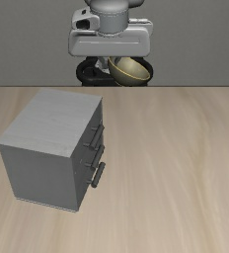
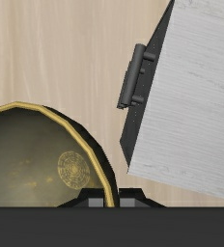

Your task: Pick up the pocelain bowl on the table and place it on the white cabinet

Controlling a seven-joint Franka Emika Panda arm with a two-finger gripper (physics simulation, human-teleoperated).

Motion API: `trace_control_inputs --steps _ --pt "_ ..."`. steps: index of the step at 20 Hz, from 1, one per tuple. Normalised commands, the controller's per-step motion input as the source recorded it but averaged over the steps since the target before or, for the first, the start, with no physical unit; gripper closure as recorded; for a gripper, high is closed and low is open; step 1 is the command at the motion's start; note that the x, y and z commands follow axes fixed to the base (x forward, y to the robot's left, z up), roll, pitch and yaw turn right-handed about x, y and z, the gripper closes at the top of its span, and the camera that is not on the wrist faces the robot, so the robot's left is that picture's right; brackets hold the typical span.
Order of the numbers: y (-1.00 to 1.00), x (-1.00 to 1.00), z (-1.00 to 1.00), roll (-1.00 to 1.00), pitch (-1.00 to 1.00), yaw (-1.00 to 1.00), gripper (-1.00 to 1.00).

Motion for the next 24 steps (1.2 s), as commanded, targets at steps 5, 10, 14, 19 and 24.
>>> trace_control_inputs --steps 5,10,14,19,24 --pt "-1.0 0.0 0.0 0.0 0.0 0.0 1.0" --pt "-1.0 0.0 0.0 0.0 0.0 0.0 1.0" --pt "-0.25 0.75 0.0 0.0 0.0 0.0 1.0" --pt "-0.4 0.6 0.0 0.0 0.0 0.0 1.0" --pt "0.0 0.0 -1.0 0.0 0.0 0.0 1.0"
